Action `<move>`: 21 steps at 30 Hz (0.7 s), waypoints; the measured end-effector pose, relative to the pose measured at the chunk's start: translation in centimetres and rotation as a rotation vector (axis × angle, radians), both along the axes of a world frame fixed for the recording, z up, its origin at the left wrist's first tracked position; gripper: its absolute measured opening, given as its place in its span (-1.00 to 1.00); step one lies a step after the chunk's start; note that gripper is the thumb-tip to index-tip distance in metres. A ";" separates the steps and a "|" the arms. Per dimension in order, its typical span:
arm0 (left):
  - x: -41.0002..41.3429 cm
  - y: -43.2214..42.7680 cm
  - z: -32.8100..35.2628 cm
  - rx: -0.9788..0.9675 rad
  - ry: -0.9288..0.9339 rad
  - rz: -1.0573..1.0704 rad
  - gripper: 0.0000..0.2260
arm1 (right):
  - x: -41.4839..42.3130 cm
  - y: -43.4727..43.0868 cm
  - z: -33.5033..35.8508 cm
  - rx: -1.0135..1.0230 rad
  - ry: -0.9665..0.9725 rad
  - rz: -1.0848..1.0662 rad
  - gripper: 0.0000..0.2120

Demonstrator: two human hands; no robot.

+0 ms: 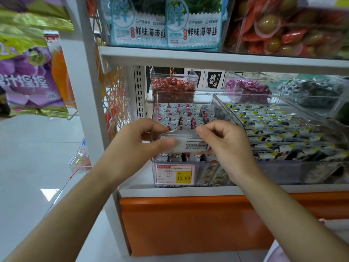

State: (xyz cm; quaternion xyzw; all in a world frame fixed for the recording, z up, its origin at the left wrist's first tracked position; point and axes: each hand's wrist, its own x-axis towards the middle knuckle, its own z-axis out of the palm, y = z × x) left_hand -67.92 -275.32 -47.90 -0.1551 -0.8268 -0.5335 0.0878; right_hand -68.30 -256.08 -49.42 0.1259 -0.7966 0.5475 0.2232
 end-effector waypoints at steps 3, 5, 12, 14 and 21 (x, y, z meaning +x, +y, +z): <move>0.1 0.1 0.0 -0.022 0.023 -0.020 -0.75 | -0.3 0.3 -0.1 -0.162 -0.131 0.040 -0.80; 0.1 0.3 -0.1 -0.028 0.055 -0.017 -0.83 | -0.3 0.4 -0.1 -0.291 -0.210 0.094 -0.81; -1.0 1.0 -0.4 0.180 0.080 0.106 -0.88 | -0.6 1.2 0.6 -0.280 -0.151 0.338 -0.61; -1.4 1.4 -0.4 0.215 0.080 0.117 -0.82 | -0.9 1.3 0.7 -0.239 -0.085 0.269 -0.62; -1.7 2.7 -2.1 -0.544 0.431 0.237 -0.64 | -2.5 2.8 0.5 -0.396 -0.031 -0.047 -0.73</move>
